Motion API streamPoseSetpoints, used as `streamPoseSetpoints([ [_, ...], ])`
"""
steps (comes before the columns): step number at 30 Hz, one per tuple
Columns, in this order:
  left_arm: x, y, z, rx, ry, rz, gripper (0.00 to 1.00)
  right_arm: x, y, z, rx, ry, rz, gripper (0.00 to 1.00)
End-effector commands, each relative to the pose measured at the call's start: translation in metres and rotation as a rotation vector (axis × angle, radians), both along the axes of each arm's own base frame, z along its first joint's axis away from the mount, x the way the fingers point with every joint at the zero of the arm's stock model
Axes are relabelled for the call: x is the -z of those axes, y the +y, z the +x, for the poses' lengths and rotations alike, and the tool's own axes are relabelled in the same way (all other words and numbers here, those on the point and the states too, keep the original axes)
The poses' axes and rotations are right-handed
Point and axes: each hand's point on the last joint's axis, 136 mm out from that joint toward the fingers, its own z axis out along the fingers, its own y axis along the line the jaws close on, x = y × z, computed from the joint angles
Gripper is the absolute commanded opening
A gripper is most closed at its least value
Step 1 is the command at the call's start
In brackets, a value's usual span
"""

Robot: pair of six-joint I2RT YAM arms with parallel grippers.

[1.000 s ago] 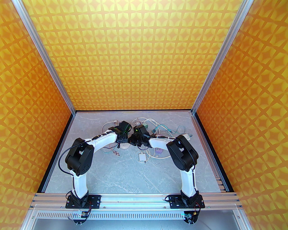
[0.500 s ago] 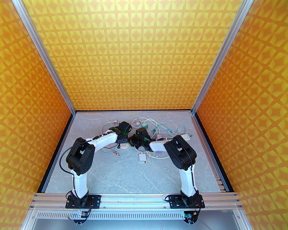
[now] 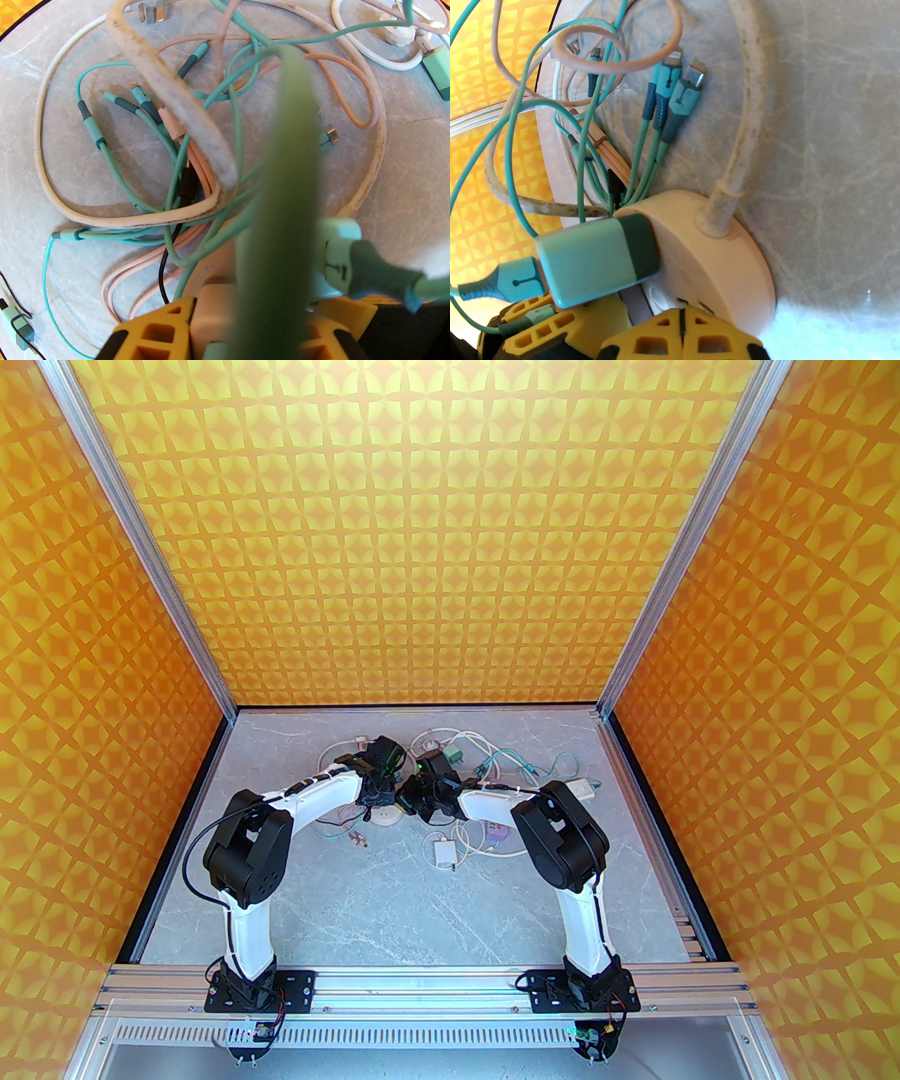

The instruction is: Pull the plug off the socket

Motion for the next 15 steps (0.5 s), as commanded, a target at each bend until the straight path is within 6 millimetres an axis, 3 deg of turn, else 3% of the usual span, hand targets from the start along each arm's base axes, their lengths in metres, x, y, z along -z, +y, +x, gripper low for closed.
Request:
streamPoseSetpoints([
  [1,-0.029,-0.023,0.0,0.07,-0.05,0.007,0.02,0.088,-0.042,-0.041,0.024,0.214,-0.259,0.0],
  [10,-0.015,-0.024,-0.006,0.091,-0.055,0.124,0.0,0.094,-0.043,-0.042,0.021,0.227,-0.267,0.0],
  [15,-0.016,-0.016,-0.004,0.021,-0.008,-0.089,0.0,0.093,-0.042,-0.042,0.016,0.225,-0.266,0.0],
])
